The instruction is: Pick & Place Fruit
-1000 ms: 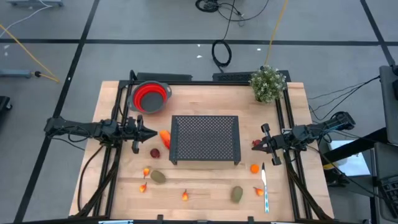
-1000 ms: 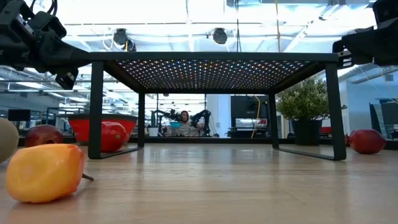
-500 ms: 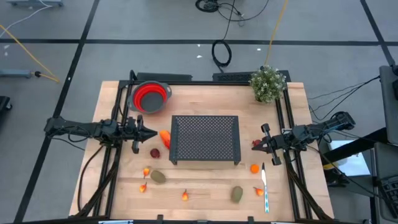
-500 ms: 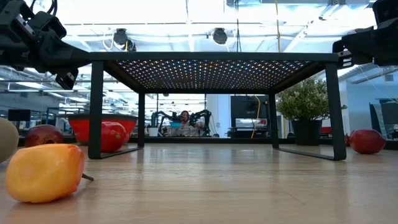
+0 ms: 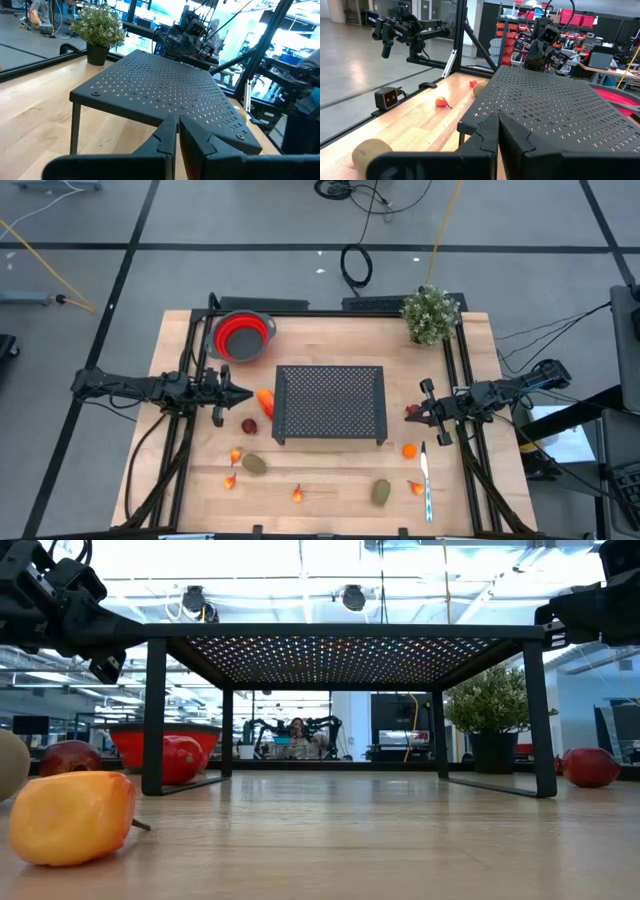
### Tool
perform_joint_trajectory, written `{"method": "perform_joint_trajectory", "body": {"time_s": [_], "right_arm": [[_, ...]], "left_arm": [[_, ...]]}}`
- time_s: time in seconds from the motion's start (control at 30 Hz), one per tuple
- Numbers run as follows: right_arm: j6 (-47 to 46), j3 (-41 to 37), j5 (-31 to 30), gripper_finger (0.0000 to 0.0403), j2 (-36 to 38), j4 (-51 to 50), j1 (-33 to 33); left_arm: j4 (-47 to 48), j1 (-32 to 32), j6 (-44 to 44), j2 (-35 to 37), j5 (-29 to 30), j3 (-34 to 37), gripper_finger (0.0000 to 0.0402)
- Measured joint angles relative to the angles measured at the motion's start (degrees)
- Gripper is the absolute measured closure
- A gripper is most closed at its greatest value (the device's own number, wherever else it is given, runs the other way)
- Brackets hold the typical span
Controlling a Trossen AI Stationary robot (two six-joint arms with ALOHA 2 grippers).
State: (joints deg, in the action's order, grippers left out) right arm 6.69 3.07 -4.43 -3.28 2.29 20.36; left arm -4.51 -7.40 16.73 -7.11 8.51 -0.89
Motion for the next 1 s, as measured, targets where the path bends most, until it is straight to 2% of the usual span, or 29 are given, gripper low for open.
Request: {"method": "perform_joint_trajectory", "body": {"time_s": [1.0], "right_arm": [[0.01, 0.00, -0.22, 0.0403, 0.01, 1.57, 0.00]], "left_arm": [[0.00, -0.01, 0.00, 0.00, 0.00, 0.01, 0.0382]]}}
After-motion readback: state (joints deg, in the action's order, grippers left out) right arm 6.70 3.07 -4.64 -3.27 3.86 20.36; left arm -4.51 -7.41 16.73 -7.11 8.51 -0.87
